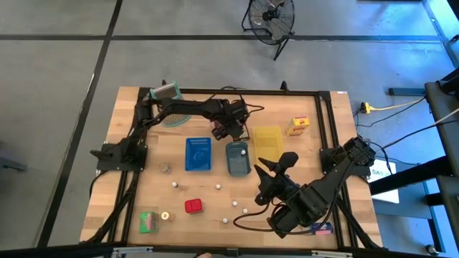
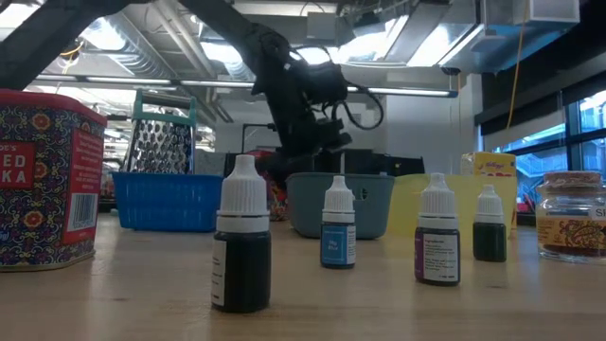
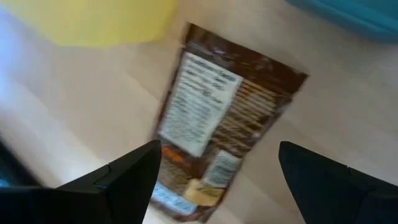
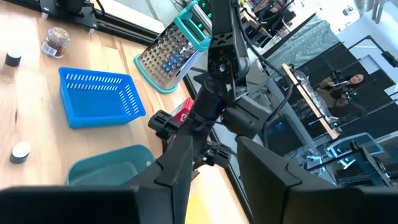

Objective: Pick & Place Kitchen Items
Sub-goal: Put the orange seasoning pack into the blue bin

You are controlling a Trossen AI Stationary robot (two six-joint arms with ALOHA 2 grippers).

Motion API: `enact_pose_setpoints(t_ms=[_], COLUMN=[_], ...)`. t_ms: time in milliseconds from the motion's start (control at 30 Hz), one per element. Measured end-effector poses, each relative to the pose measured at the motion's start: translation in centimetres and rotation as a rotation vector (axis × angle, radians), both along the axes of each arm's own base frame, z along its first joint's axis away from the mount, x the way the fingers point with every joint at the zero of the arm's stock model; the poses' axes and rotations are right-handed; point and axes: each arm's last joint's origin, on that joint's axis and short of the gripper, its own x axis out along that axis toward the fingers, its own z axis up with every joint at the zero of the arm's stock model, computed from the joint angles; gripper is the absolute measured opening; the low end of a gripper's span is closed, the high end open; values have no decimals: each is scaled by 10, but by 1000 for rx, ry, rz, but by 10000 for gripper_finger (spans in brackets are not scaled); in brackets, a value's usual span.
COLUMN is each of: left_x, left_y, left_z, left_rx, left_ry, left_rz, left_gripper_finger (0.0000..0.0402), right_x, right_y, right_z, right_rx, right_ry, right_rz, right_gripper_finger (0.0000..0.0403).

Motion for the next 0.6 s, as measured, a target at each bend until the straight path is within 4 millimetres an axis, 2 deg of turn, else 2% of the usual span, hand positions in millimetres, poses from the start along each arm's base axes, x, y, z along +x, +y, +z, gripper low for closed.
enact_pose_setpoints(t_ms=[367, 600], left_x=[6, 8], left_y=[4, 0], left_z=[-27, -29], left_rx=[71, 90], left_ry=[65, 75], left_rz=[-6, -19], left_gripper_finger=[321, 313], right_x=[4, 7], right_y=[-5, -10], right_z=[0, 0], right_rx=[10, 11], right_ry=[8, 9], right_rz=[-17, -34], right_gripper_finger=[131, 131])
